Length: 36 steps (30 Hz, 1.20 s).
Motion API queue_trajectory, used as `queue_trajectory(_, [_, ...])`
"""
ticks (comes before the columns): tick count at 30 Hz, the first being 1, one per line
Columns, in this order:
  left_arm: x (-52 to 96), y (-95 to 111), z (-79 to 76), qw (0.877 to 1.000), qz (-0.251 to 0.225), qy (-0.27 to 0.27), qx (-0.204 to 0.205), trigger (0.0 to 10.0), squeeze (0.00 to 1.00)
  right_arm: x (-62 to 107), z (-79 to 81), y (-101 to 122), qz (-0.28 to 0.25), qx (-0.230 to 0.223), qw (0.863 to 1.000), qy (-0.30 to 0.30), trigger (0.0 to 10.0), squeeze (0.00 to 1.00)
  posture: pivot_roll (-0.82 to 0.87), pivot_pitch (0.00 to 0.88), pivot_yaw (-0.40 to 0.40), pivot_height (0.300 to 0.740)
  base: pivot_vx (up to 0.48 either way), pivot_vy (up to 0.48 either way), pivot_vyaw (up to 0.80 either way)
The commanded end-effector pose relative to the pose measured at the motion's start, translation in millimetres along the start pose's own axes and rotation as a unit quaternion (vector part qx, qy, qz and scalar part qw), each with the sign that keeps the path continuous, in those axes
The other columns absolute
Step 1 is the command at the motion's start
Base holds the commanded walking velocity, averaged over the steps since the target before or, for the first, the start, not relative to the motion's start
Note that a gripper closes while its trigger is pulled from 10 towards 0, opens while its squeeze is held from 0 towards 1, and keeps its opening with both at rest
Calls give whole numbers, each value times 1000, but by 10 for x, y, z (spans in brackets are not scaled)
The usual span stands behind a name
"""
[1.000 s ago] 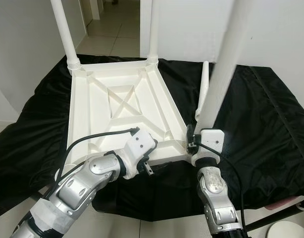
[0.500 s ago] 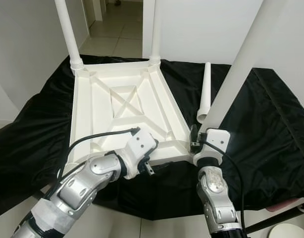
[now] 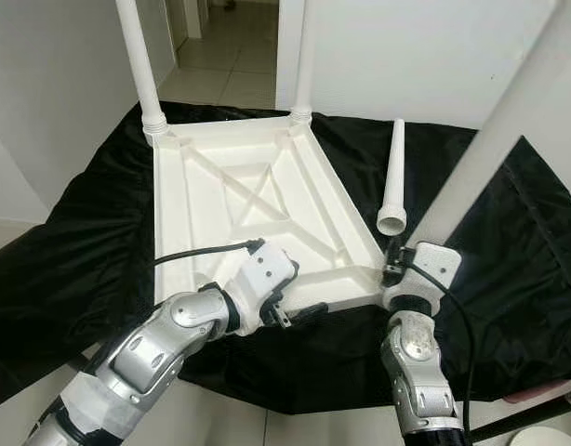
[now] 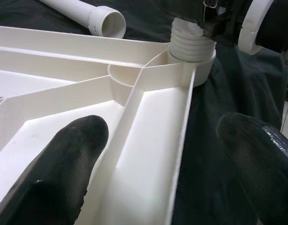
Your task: Building children table
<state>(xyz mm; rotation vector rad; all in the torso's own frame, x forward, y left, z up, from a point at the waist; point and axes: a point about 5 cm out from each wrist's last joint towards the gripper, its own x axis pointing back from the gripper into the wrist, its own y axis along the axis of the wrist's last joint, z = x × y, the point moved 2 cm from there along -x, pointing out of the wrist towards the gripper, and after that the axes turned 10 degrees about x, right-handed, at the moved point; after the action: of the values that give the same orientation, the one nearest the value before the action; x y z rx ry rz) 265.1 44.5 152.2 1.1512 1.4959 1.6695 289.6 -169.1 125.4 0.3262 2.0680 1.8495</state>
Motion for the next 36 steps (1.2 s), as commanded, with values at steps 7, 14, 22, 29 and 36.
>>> queue_trajectory(7, [-2, -39, -73, 998, 14, -54, -1, 10000, 0, 115, -340, -513, 128, 26, 987, -94, 10000, 0, 14, 54, -14, 740, 0, 0, 0])
queue_trajectory(14, [-8, -42, -81, 998, 14, -57, -2, 10000, 0, 130, -496, -556, 141, 30, 980, -138, 10000, 0, 12, 47, -14, 740, 0, 0, 0])
queue_trajectory(22, [-16, -42, -85, 998, 15, -61, -6, 10000, 0, 157, -630, -608, 153, 42, 971, -181, 10000, 0, 11, 35, -13, 740, 0, 0, 0])
queue_trajectory(29, [-15, -39, -85, 998, 16, -62, -7, 10000, 0, 33, -587, -413, 80, 8, 989, -127, 10000, 1000, 11, 31, -11, 740, 0, 0, 0])
queue_trajectory(36, [-14, -38, -86, 998, 17, -63, -8, 10000, 0, -46, -621, -275, 31, 4, 995, -94, 10000, 1000, 11, 31, -11, 740, 0, 0, 0])
